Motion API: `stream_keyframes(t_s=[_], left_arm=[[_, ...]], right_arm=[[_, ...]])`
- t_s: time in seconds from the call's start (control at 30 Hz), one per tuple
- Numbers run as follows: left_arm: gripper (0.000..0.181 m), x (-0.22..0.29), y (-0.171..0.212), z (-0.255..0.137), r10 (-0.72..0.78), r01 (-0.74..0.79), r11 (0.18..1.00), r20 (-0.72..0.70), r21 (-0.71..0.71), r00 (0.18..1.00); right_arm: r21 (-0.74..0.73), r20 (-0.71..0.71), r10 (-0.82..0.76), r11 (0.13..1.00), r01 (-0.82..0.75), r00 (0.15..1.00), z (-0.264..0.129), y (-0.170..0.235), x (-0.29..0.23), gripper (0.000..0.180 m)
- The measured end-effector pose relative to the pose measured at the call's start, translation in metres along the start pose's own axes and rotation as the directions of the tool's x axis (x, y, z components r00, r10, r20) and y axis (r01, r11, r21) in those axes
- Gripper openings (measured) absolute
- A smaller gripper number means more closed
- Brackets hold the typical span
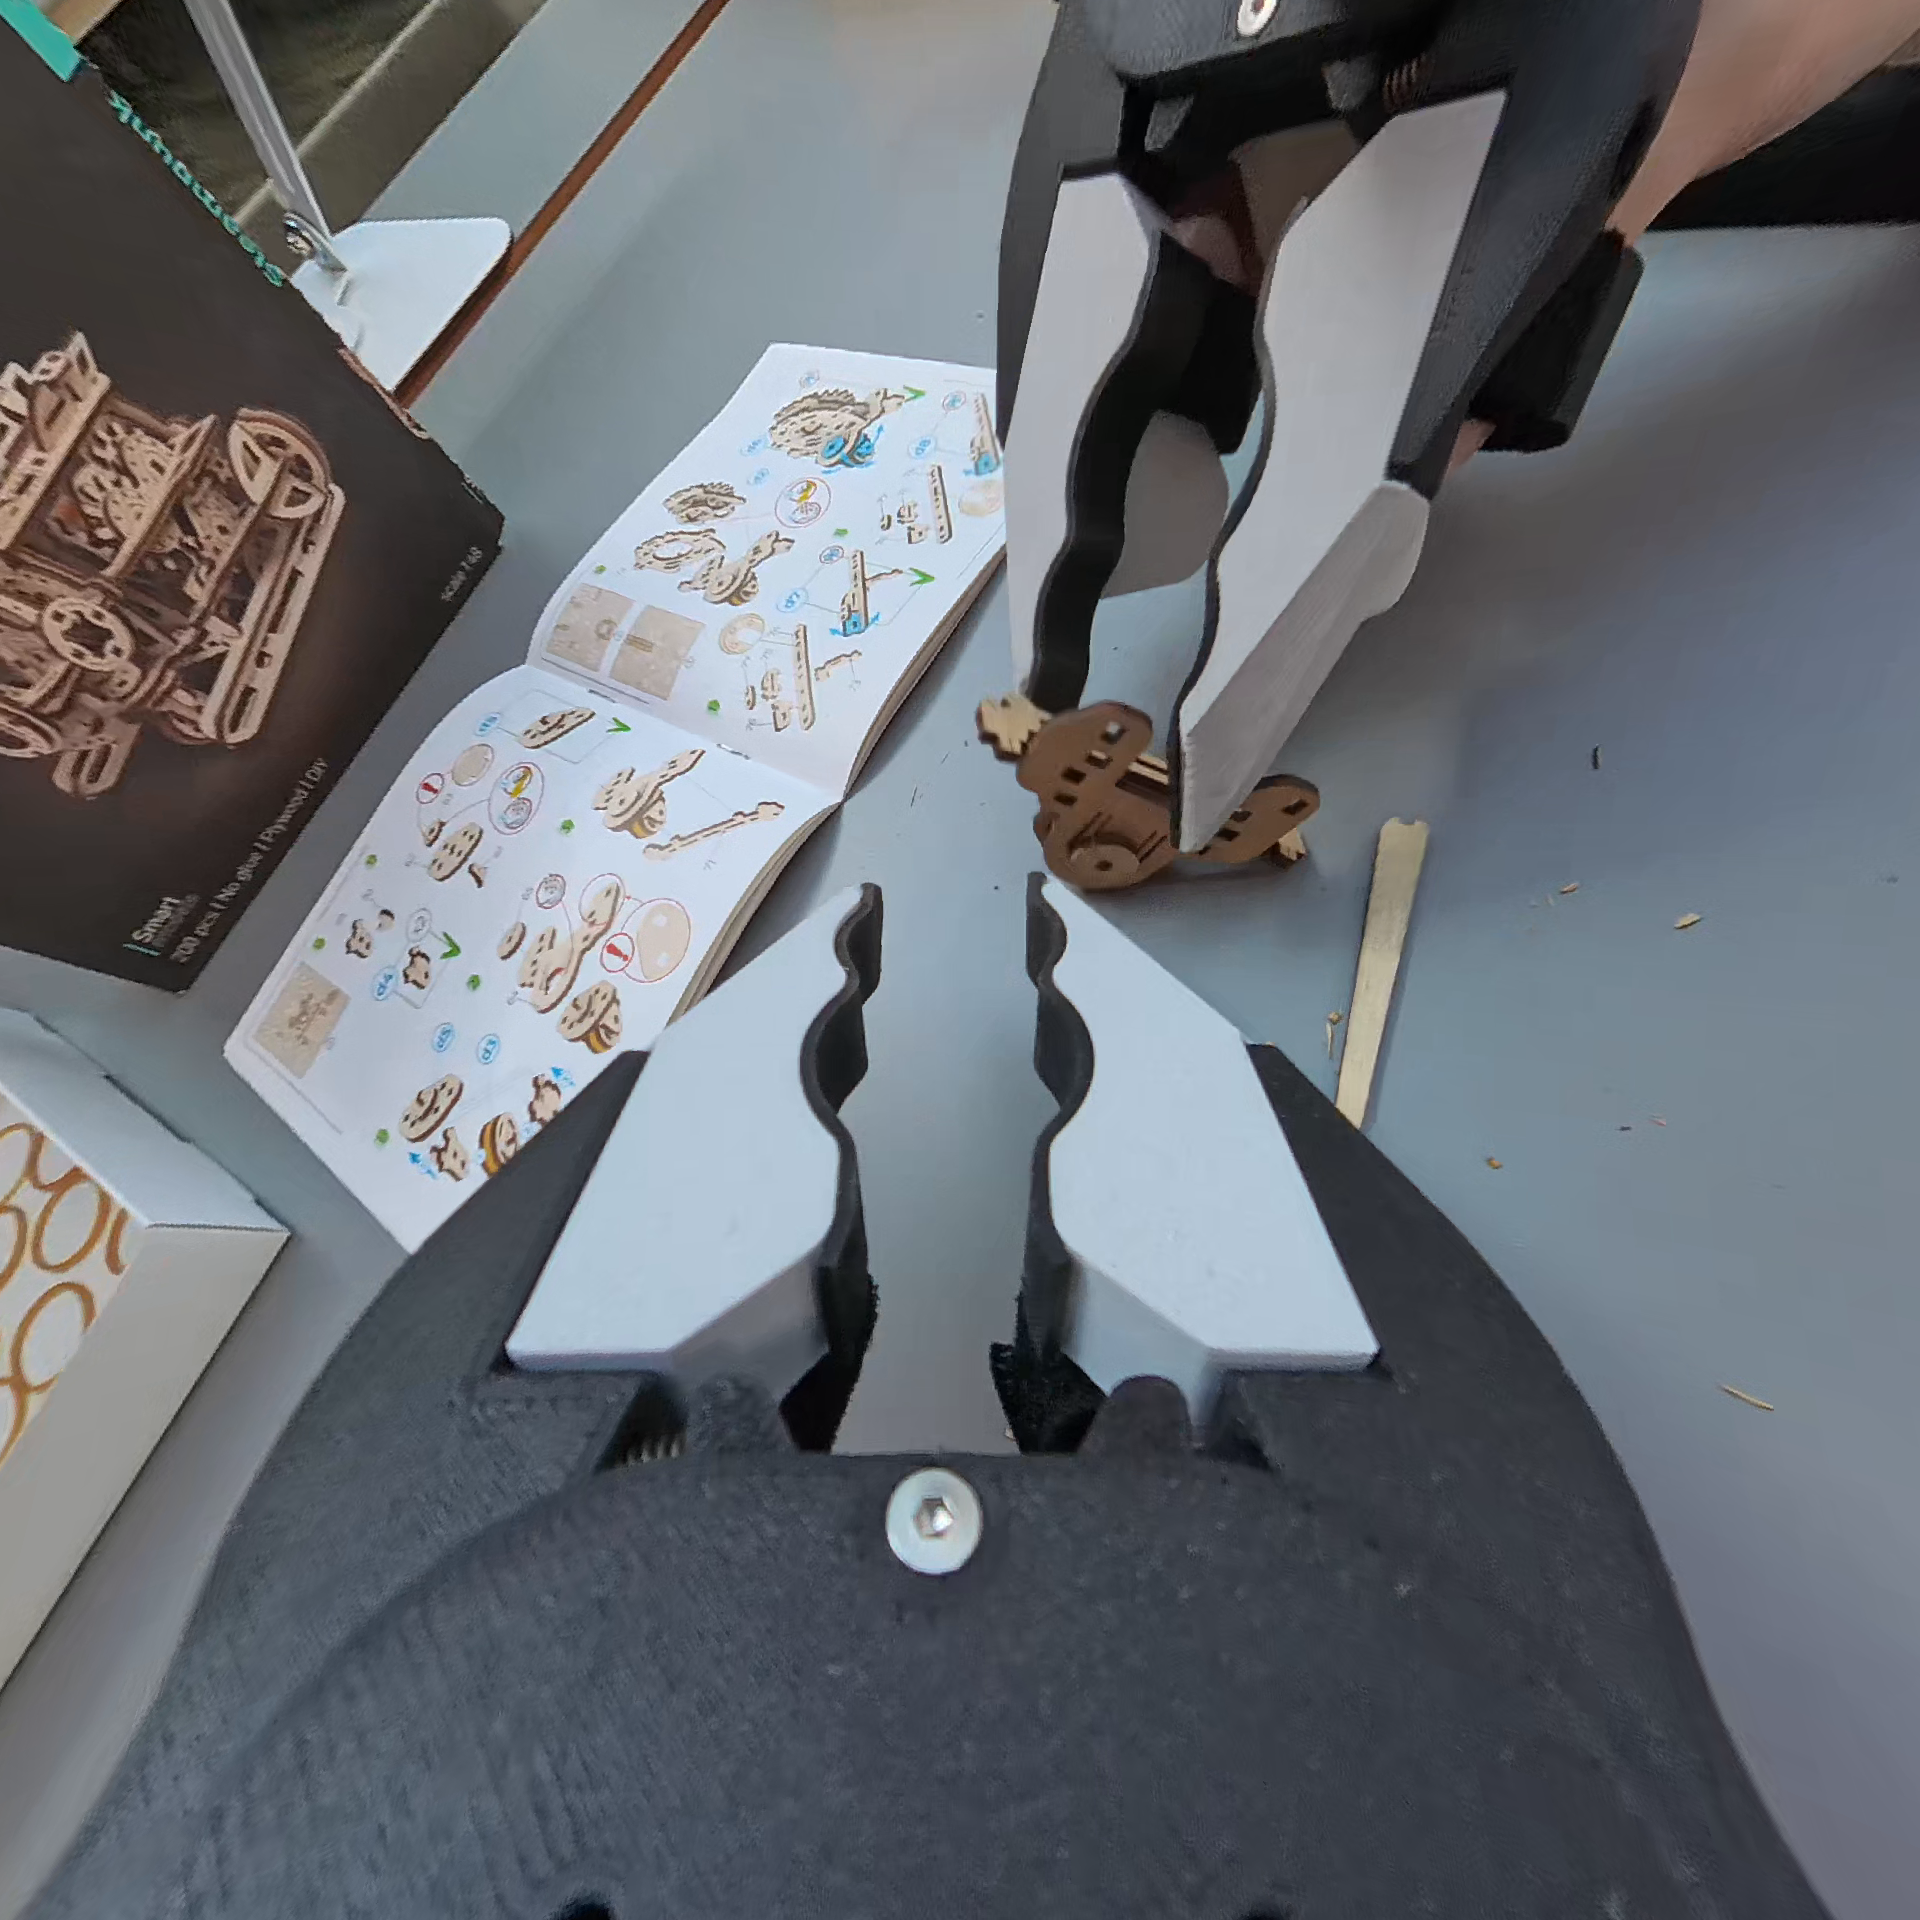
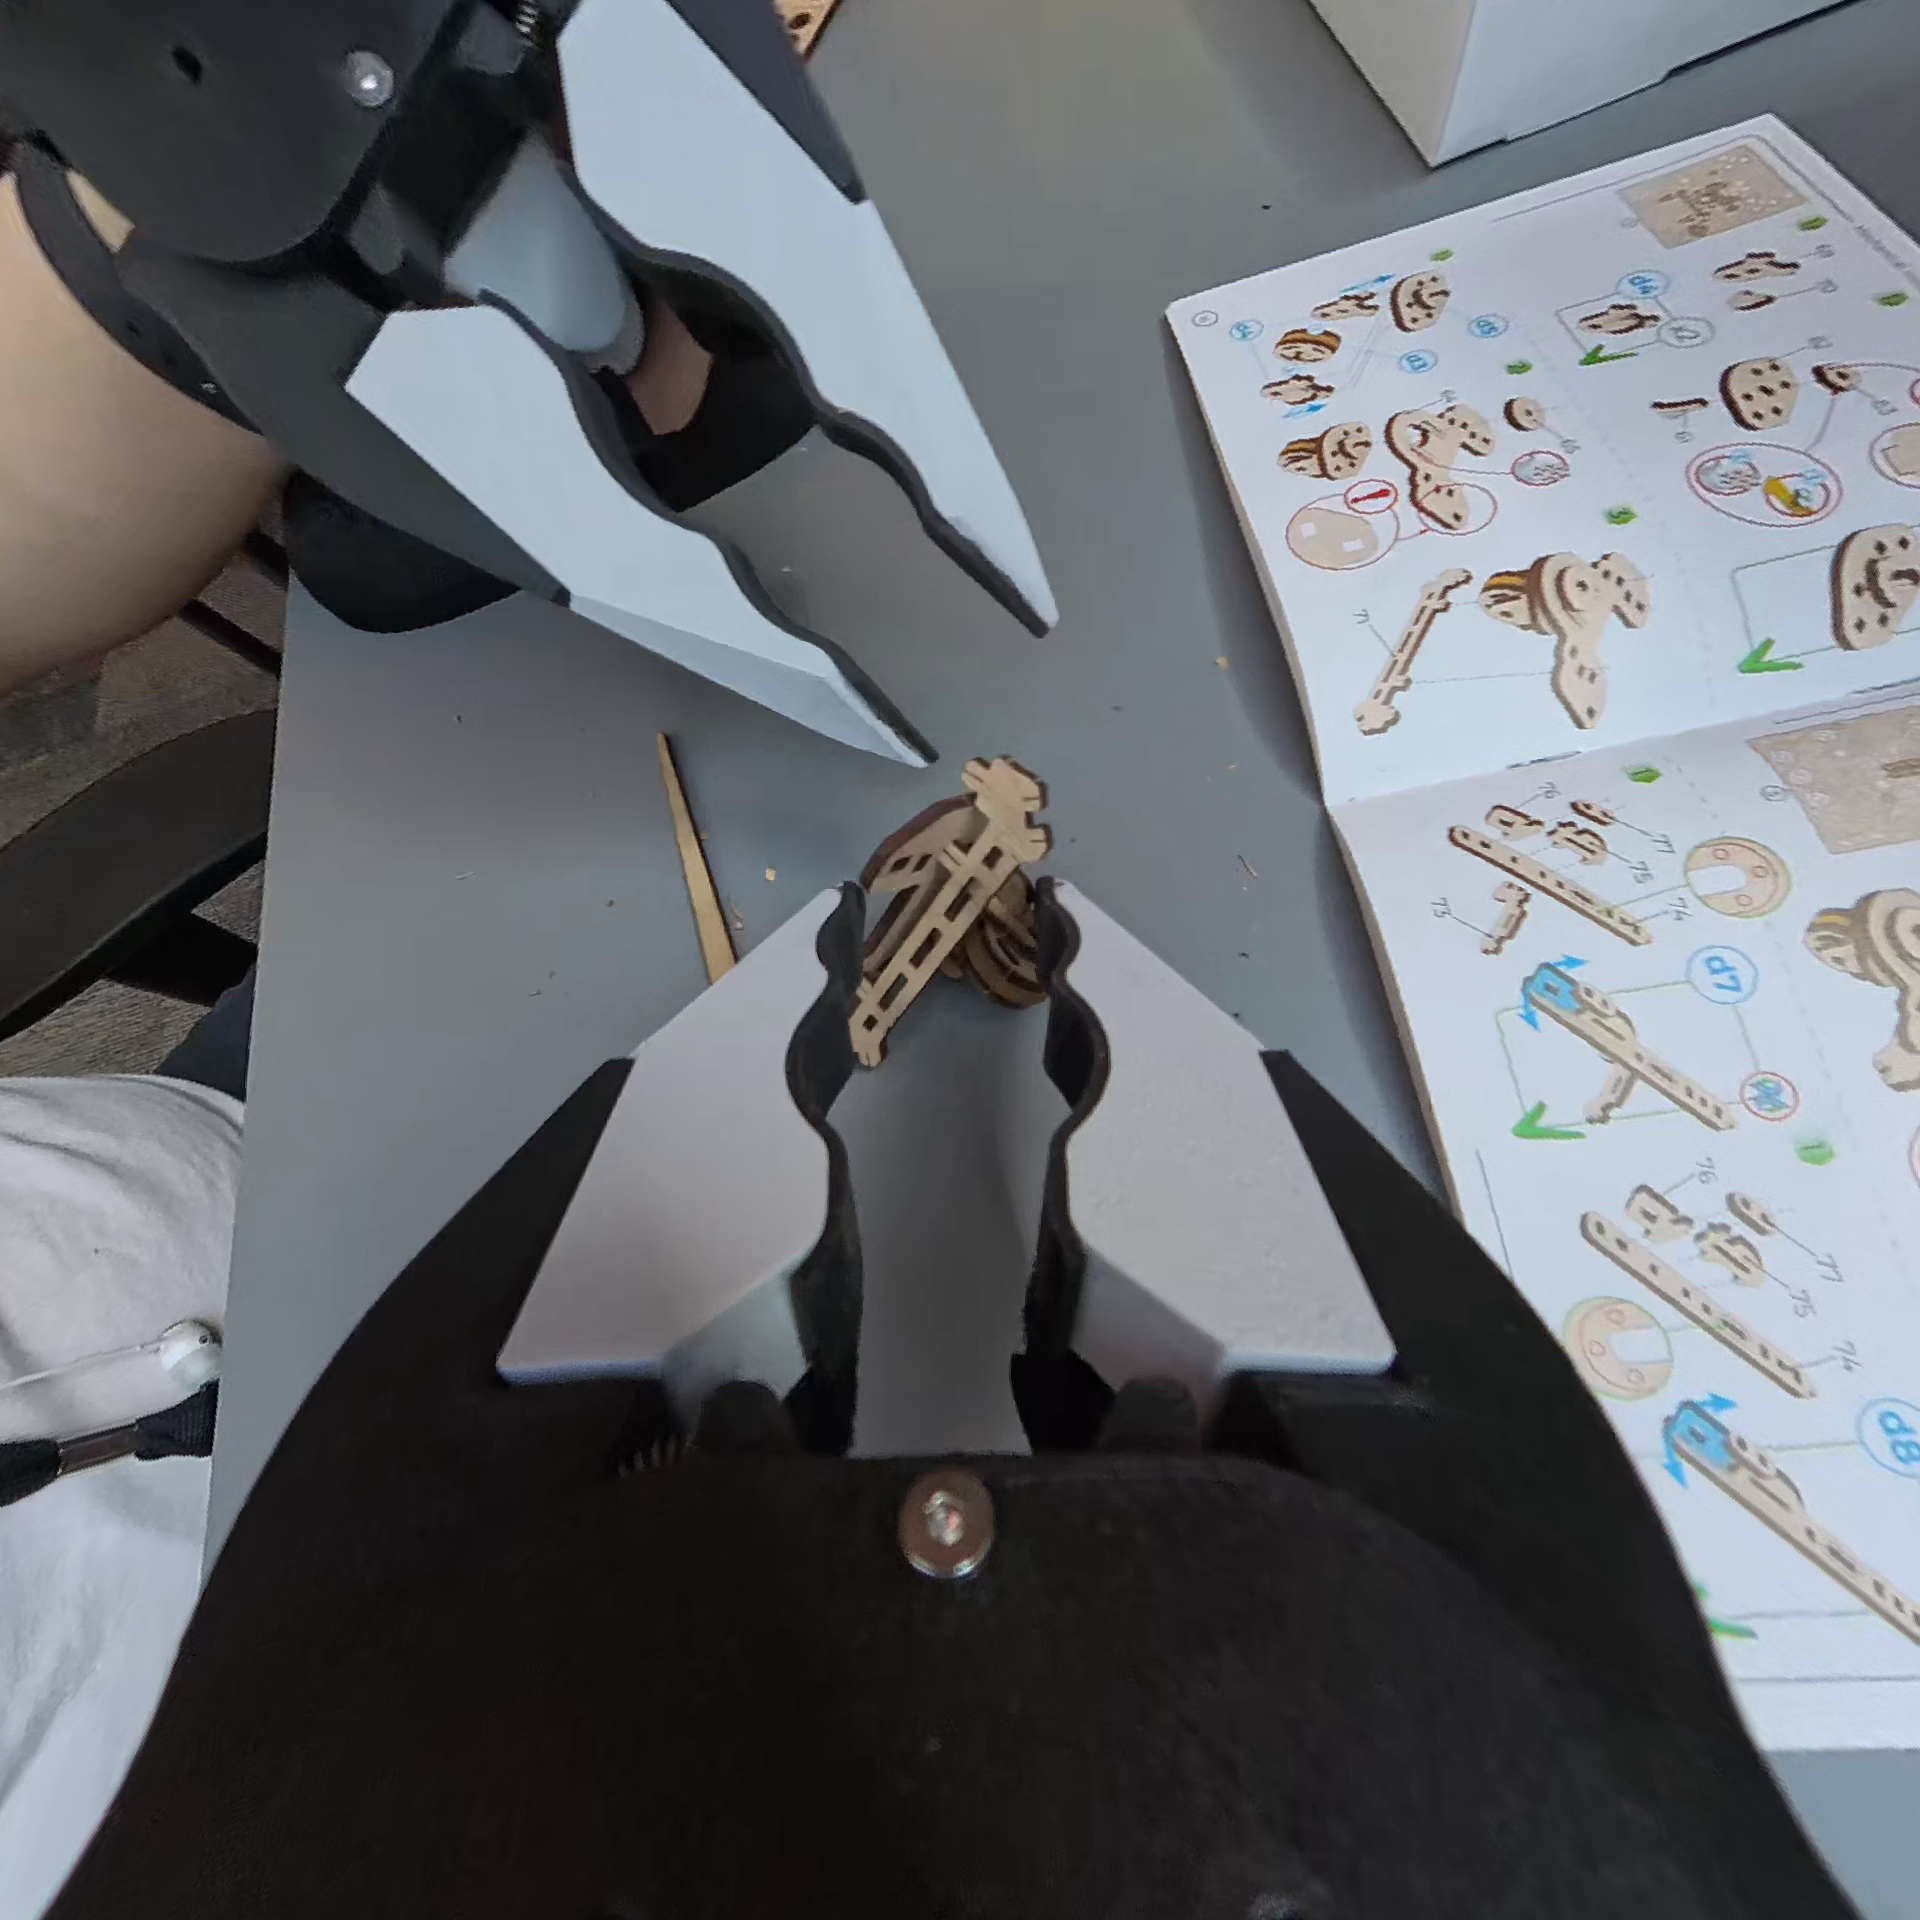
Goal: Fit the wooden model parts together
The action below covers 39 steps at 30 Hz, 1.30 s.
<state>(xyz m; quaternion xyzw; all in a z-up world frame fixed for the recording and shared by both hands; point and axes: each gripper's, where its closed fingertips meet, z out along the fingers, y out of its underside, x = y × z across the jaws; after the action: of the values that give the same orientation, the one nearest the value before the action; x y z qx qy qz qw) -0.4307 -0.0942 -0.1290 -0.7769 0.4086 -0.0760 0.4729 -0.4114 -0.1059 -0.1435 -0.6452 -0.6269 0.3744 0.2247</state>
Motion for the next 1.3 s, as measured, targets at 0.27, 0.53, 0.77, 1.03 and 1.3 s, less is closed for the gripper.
stream_keyframes(t_s=[0.27,0.53,0.77,1.03,1.3], left_arm=[[0.031,0.017,-0.018,-0.007,-0.137,0.176,0.98,-0.339,0.089,0.931],[0.042,0.025,-0.033,-0.029,-0.147,0.262,0.945,-0.464,0.195,0.874],[0.041,0.035,-0.056,-0.043,-0.249,0.501,0.843,-0.684,0.196,0.686],[0.032,0.043,-0.057,-0.028,-0.259,0.491,0.854,-0.678,0.172,0.688],[0.03,0.034,-0.041,-0.021,-0.398,0.563,0.825,-0.648,0.058,0.649]], right_arm=[[0.141,0.249,-0.133,0.985,0.1,0.959,-0.006,-0.01,-0.025,0.025],[0.321,0.49,-0.087,0.943,-0.087,0.867,-0.034,-0.04,-0.044,0.024],[0.4,0.565,-0.08,0.897,-0.188,0.821,-0.052,-0.058,-0.047,0.024],[0.401,0.593,-0.08,0.892,-0.208,0.801,-0.053,-0.06,-0.052,0.023],[0.359,0.558,-0.005,0.903,-0.236,0.83,-0.051,-0.055,-0.034,0.032]])
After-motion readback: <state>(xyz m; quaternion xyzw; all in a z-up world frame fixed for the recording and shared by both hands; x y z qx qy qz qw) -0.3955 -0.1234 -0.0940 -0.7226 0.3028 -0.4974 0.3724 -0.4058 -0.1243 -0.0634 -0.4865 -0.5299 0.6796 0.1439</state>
